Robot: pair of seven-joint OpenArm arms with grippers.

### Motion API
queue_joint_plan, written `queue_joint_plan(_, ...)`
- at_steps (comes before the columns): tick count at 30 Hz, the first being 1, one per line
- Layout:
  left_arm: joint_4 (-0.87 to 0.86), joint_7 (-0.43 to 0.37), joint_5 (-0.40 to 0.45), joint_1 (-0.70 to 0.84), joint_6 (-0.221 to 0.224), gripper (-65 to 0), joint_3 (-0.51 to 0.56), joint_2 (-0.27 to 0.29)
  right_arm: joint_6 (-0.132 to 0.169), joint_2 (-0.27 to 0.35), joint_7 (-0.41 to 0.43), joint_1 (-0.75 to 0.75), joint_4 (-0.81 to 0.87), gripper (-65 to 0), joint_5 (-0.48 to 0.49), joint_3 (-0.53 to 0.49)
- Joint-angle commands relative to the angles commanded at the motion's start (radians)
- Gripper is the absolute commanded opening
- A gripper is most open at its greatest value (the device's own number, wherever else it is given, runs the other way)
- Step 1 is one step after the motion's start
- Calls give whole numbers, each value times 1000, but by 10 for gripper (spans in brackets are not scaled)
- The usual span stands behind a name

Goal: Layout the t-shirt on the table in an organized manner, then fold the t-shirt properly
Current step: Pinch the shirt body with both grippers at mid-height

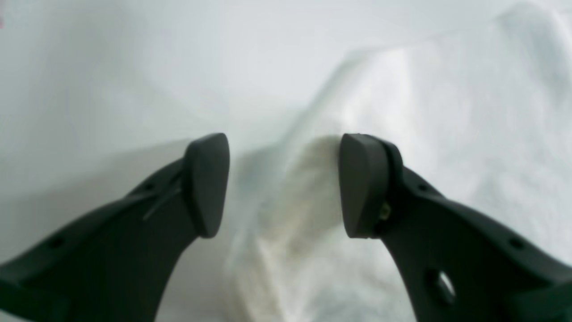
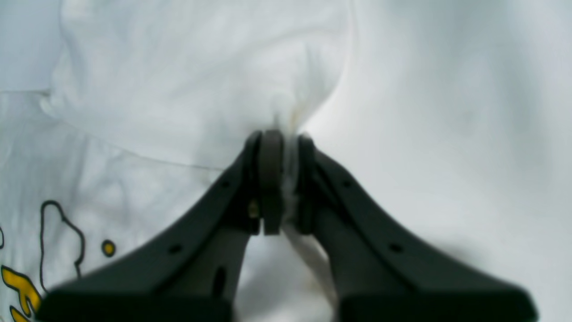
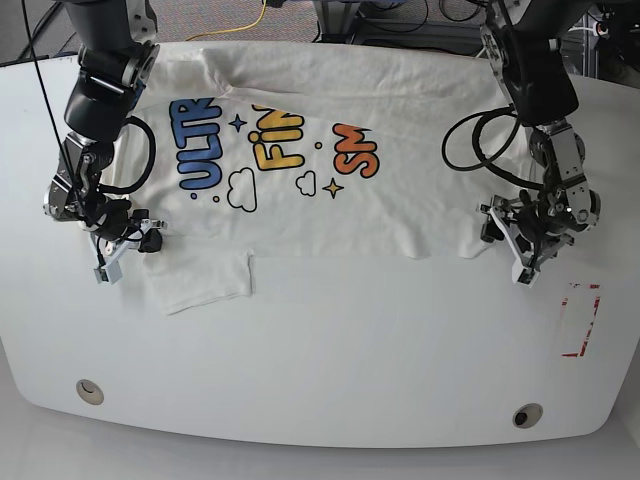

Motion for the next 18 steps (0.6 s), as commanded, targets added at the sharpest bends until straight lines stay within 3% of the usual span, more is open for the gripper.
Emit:
queue_joint_plan(8, -6, 2, 2, 6, 0, -286, 2, 20, 0, 0, 0, 0, 0, -609, 0, 0)
queue_joint_plan(10, -6, 2, 3, 6, 0, -314, 12, 28, 0, 0, 0, 0, 0, -609, 0, 0)
queue_joint_plan(12, -6, 2, 3, 6, 0, -383, 29, 29, 0, 0, 0, 0, 0, -609, 0, 0)
queue_joint_plan(16, -6, 2, 6, 8, 0, -586, 40, 28, 0, 3, 0, 0, 0, -614, 0, 0)
queue_joint_plan(18, -6, 2, 8, 8, 0, -646, 40, 28, 0, 3, 0, 0, 0, -615, 0, 0)
